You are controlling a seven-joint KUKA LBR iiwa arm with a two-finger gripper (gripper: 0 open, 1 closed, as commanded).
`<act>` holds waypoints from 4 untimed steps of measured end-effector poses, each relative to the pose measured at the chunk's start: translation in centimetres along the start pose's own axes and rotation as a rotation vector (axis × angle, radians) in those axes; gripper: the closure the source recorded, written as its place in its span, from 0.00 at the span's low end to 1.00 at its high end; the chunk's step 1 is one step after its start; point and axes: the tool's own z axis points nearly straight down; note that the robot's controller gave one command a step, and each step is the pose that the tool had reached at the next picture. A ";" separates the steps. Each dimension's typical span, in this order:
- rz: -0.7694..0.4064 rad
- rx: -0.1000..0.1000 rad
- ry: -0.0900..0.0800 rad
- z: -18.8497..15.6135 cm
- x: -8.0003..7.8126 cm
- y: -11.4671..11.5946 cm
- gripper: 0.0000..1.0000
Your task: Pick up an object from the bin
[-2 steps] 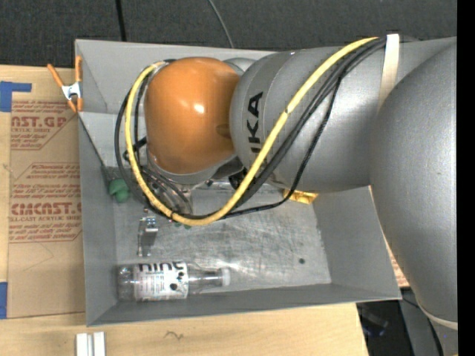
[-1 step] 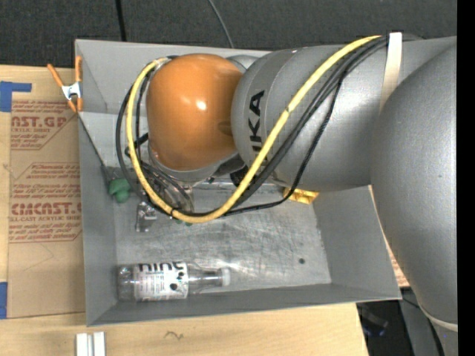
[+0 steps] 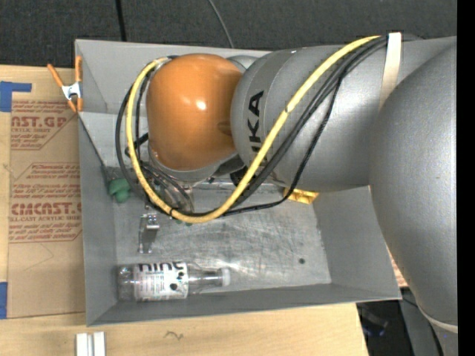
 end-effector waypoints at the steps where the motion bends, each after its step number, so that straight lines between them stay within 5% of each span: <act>1: 0.000 0.000 0.000 0.0 0.0 0.0 1.00; 2: 0.000 0.000 0.000 0.0 0.0 0.0 0.00; 3: 0.000 0.000 0.000 0.0 0.0 0.0 0.00; 4: -0.137 0.000 -0.003 1.1 -0.6 -0.2 0.00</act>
Offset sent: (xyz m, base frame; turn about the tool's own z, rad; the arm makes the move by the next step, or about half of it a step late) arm 0.0000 0.0000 0.0000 0.0000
